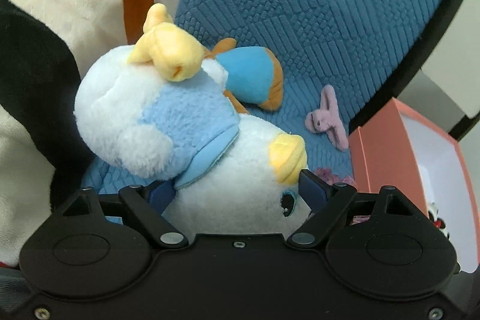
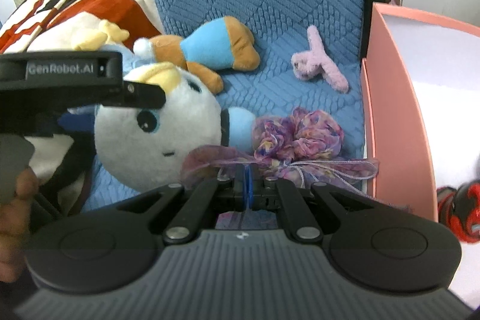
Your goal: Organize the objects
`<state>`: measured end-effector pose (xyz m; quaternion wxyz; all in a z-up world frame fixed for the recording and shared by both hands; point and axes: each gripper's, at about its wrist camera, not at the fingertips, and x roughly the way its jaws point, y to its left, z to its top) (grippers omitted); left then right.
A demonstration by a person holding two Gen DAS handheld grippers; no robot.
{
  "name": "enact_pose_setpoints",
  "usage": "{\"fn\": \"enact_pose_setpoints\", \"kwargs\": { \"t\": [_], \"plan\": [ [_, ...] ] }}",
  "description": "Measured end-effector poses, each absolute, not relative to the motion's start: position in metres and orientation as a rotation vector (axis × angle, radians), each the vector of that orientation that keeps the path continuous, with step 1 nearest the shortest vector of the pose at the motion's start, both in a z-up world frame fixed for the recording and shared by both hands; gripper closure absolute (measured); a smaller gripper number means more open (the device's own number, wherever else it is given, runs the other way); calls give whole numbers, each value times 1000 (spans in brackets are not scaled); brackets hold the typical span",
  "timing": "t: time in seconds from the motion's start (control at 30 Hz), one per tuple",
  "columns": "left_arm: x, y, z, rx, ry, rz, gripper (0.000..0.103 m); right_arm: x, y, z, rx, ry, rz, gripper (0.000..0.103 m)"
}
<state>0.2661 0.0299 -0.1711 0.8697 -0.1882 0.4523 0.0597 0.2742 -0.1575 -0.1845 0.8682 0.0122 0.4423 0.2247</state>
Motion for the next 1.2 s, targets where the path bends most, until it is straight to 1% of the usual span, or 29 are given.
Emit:
{"fn": "enact_pose_setpoints", "kwargs": {
  "t": [0.1, 0.17, 0.3, 0.33, 0.37, 0.43, 0.47, 0.5, 0.57, 0.67, 0.73, 0.77, 0.83, 1.0, 1.17, 1.2],
  "plan": [
    [266, 29, -169, -386, 938, 136, 20, 273, -155, -193, 12, 956, 465, 97],
    [267, 29, -166, -378, 914, 129, 19, 274, -154, -198, 1, 970, 454, 96],
    [275, 25, -165, -319, 899, 164, 10, 276, -153, -201, -8, 971, 454, 96],
    [277, 26, -167, -322, 914, 176, 10, 276, -153, -200, -9, 964, 457, 95],
    [278, 28, -169, -335, 929, 183, 10, 277, -152, -199, -14, 958, 455, 92],
    [278, 36, -173, -386, 949, 195, 9, 277, -151, -196, -21, 942, 453, 75],
    [276, 42, -175, -419, 955, 203, 8, 277, -151, -195, -16, 931, 456, 59],
    [274, 47, -176, -454, 961, 210, 7, 277, -151, -193, -10, 919, 460, 50],
    [269, 59, -179, -532, 966, 215, 7, 278, -151, -189, -13, 892, 466, 45],
    [261, 72, -180, -622, 955, 234, 7, 280, -148, -187, -51, 848, 453, 34],
    [257, 75, -179, -649, 943, 247, 7, 283, -145, -187, -86, 825, 440, 29],
    [255, 76, -178, -651, 936, 253, 6, 285, -143, -188, -102, 821, 432, 25],
    [255, 75, -177, -642, 932, 259, 3, 290, -143, -192, -119, 828, 425, 24],
    [259, 77, -184, -680, 955, 278, 3, 301, -144, -208, -165, 874, 396, 24],
    [266, 85, -197, -757, 984, 287, 3, 310, -150, -230, -83, 977, 393, 25],
    [266, 86, -198, -772, 982, 287, 3, 310, -150, -234, -78, 986, 390, 26]
  ]
}}
